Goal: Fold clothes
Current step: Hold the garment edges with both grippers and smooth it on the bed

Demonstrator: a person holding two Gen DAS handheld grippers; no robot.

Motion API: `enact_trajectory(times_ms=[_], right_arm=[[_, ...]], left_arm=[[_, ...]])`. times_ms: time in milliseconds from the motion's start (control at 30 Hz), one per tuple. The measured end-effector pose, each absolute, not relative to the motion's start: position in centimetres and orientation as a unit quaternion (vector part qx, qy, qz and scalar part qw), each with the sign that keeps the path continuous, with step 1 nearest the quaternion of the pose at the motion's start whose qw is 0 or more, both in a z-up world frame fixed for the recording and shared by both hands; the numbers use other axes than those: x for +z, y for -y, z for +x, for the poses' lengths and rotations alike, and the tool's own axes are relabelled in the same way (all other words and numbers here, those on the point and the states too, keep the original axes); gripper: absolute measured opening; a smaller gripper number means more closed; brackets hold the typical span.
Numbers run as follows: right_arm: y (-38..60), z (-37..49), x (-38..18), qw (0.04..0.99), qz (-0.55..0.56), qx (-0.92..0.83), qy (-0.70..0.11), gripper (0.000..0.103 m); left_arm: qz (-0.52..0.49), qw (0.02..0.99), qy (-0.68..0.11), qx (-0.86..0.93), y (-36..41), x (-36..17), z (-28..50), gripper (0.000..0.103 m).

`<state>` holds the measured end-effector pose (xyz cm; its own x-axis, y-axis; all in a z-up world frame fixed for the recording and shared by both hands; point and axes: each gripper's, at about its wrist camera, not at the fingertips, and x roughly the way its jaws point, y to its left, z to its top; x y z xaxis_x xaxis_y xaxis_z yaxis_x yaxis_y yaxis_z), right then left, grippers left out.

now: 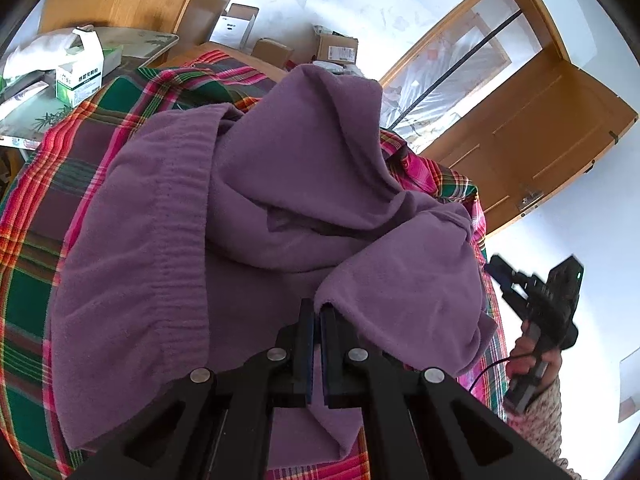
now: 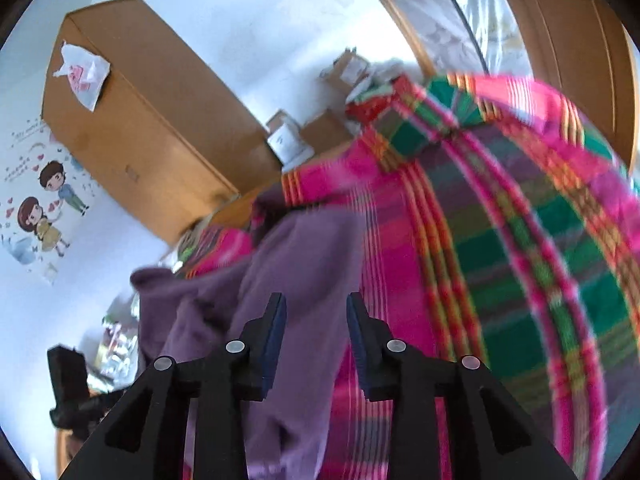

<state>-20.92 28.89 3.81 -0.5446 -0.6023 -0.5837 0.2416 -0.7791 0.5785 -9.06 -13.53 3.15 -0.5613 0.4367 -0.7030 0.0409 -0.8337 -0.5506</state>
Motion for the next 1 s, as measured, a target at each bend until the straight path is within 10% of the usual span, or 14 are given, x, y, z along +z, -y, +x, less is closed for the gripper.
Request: enact_trajectory(times_ms=[200,267,333,1000], right_arm=[[-27.9,-19.5,1.8,0.296,0.428,-0.815,0.256,0.032],[-26.9,-19.4,1.8,0.303,0.433,-0.815,0.236,0.007],[-26.6,-19.6,2.0,0.299,0.429,-0.822,0.225,0.005],[-29.8,-25.3,4.3,0.152,0.382,-0.897,0.159,0.008]], left_arm=[[-0.458,0.125,0.259,0.841,12.7,3.0,-9.5,0.002],[-0.461,0.126,0.257,0.84,12.4,2.9,-9.6,0.002],[-0.463,0.127,0.256,0.839,12.2,2.7,-9.7,0.002],[-0.47,0.11,0.27,0.833,13.6,1.9,-8.9,0.003]])
